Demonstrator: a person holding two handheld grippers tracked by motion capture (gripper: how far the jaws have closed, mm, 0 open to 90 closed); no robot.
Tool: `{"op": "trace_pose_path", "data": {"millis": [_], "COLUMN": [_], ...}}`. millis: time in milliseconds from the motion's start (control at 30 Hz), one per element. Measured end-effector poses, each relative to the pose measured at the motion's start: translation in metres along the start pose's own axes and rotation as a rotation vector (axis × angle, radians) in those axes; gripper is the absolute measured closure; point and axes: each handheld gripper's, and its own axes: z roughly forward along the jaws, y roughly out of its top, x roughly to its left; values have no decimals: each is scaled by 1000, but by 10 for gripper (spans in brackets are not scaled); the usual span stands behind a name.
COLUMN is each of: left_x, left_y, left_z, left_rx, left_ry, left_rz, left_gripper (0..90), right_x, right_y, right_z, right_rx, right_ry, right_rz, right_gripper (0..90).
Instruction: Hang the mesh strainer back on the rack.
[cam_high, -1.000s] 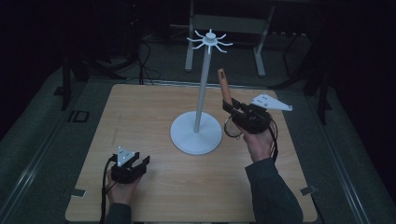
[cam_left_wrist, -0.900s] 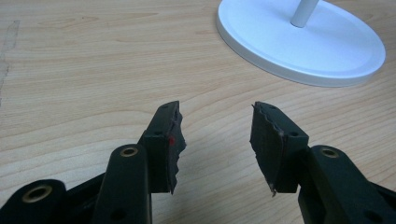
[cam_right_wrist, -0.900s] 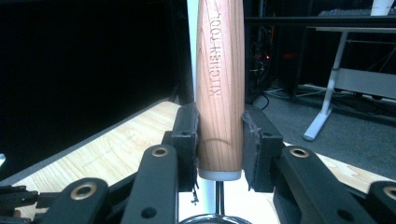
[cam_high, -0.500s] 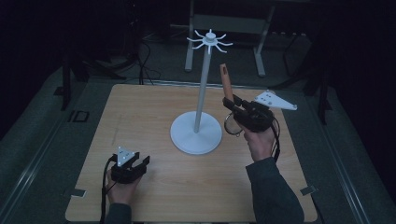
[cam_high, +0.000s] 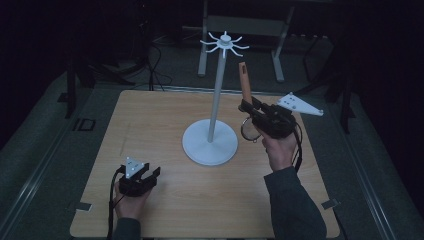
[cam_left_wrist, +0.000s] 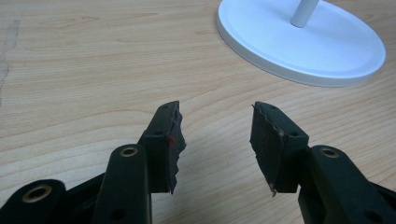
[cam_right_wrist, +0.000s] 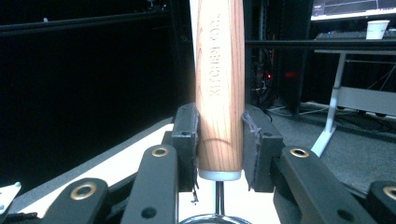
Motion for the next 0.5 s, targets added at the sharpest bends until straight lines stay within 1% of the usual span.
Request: {"op": "trace_pose_path", "data": {"millis": [267, 500], "left_x": [0, 0], "left_y": [0, 0], "left_z": [0, 0], "left_rx": [-4, -4], "left_ry": [5, 4], "left_rz": [-3, -2], "left_gripper": [530, 529], "right_x": [0, 1], "right_y": [4, 11], "right_z": [-1, -1], "right_rx": [-29, -49], "right_ry": [2, 18], "right_rz": [26, 33], "right_gripper": [694, 694]}}
